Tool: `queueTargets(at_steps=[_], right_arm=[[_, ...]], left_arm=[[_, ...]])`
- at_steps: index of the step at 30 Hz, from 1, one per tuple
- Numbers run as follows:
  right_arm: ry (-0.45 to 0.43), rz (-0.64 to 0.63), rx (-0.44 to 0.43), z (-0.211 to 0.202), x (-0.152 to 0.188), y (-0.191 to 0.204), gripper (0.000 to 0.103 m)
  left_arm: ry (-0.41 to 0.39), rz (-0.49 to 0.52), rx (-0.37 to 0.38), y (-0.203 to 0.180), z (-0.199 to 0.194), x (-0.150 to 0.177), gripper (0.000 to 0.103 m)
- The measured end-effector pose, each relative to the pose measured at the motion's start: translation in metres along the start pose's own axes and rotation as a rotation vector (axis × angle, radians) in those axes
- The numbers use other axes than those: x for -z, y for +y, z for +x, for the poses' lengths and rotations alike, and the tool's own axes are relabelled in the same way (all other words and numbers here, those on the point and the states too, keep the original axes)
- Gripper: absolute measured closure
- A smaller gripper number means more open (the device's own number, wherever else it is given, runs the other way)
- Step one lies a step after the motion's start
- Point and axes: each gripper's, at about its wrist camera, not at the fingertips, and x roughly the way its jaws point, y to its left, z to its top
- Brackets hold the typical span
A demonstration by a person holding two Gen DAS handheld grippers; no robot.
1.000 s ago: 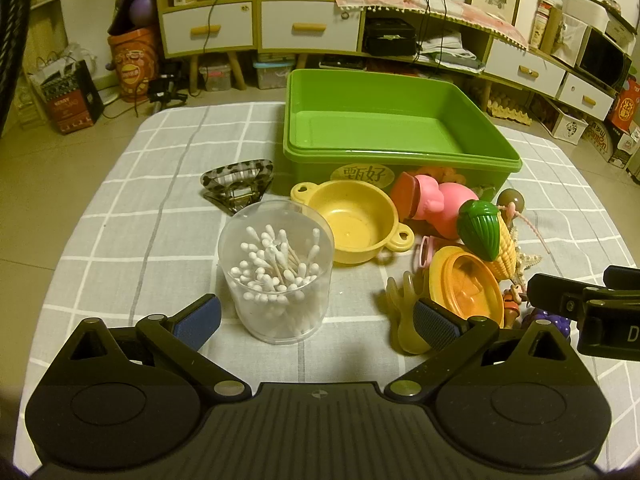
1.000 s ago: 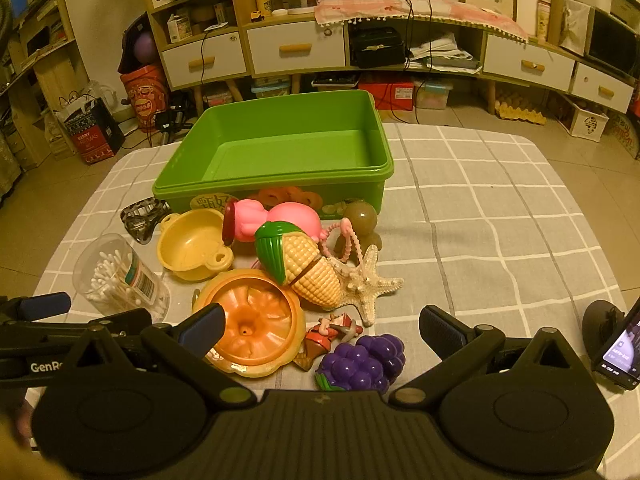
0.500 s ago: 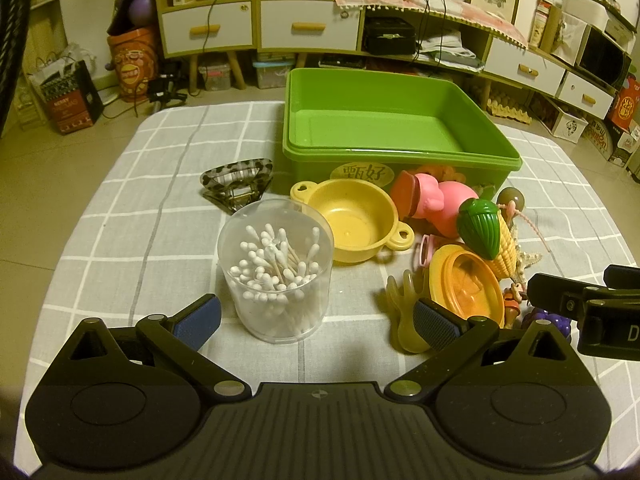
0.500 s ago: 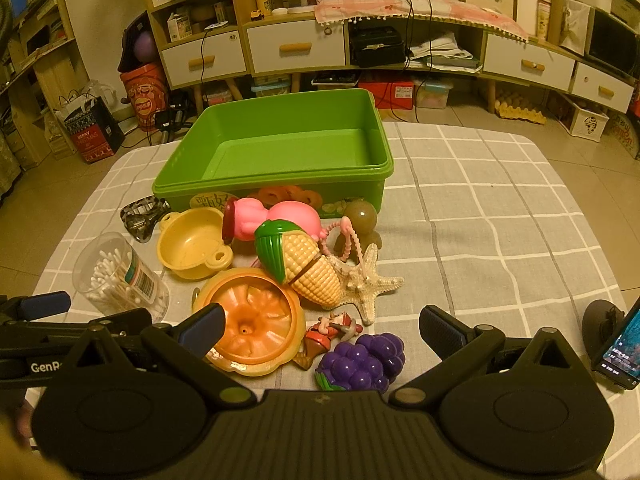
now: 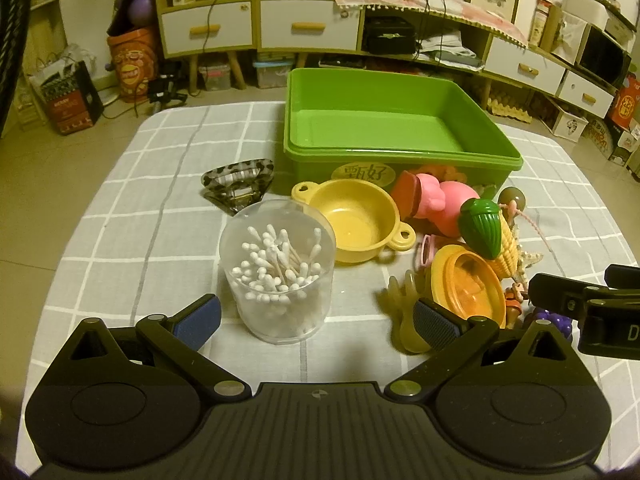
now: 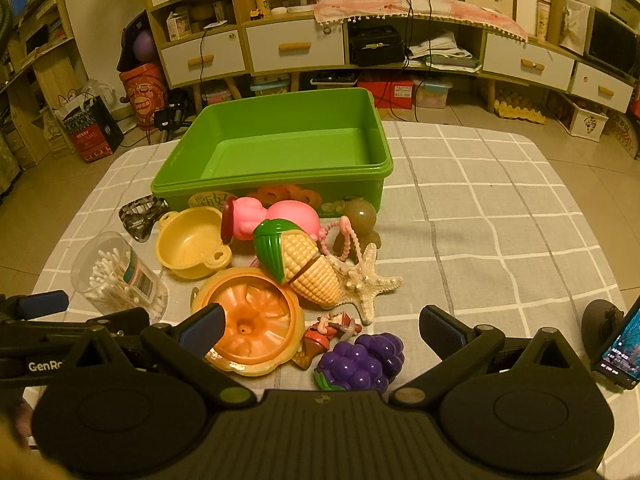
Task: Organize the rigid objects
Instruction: 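Move both tools toward the toys beside the green tub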
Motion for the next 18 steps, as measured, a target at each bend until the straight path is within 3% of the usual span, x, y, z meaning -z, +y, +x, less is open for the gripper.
queueTargets(at_steps=[18], right_arm=[[0.003,-0.009,0.026,-0.011,-0.02,-0.015,0.013]], left_arm=[[0.002,0.041,0.006,0.015,-0.005,-0.025,0.002]])
